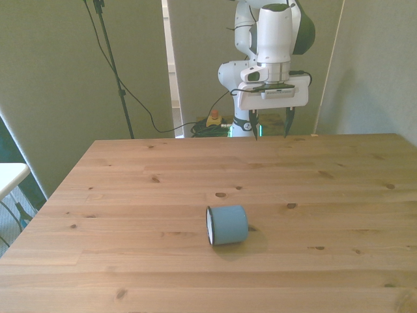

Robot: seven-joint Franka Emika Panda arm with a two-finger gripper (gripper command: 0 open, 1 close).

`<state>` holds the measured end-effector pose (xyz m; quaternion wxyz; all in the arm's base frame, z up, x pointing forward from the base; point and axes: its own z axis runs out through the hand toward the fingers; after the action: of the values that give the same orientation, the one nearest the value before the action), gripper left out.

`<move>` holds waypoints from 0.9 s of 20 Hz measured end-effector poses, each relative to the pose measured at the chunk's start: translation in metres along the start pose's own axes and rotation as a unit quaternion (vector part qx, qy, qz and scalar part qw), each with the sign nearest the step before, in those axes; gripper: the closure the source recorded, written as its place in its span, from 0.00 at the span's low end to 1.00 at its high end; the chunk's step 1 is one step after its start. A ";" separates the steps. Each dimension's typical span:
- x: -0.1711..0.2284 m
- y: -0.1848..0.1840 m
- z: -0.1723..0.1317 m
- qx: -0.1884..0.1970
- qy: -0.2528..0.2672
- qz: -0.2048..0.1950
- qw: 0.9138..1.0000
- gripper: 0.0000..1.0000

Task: Flip the mug upright

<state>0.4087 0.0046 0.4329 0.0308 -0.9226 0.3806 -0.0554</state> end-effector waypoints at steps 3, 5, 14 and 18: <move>0.004 0.002 0.000 0.001 -0.002 0.010 1.000 0.00; 0.022 0.004 -0.013 0.017 0.002 0.022 1.000 0.00; 0.196 0.026 -0.048 0.081 -0.006 0.033 0.996 0.00; 0.249 0.011 -0.042 0.112 -0.038 0.010 0.993 0.00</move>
<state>0.5707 -0.1797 0.4930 0.1486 -0.9111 0.3794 -0.0622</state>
